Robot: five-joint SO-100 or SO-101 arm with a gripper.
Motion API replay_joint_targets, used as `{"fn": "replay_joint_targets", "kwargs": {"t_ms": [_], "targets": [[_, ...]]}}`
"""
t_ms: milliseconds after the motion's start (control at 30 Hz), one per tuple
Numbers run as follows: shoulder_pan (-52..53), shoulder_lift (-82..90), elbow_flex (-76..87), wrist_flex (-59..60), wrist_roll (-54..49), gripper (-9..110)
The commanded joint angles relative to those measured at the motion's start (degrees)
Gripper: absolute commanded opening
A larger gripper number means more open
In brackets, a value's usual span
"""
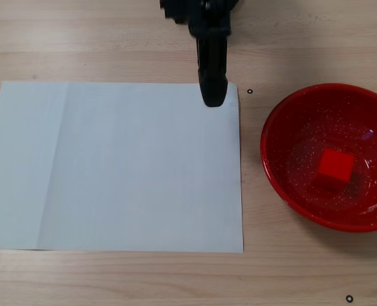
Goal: Grasp the red cube and put it in the red bowl.
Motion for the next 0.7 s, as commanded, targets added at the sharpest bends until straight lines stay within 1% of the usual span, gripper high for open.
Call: {"fn": "replay_joint_targets", "kwargs": {"t_ms": [0,100,300,467,667], "targets": [[-0.7,6.4,1.2,-5.4,-0.3,0],[-0.9,11.9,9.6,-9.9,-1.0,0],[-1.1,21.1,26.5,-19.7,0.7,0],[-1.6,29.2,38.0,-23.6,1.8,0],[-2.1,33.7,38.7,-11.9,-1.1,0]]}}
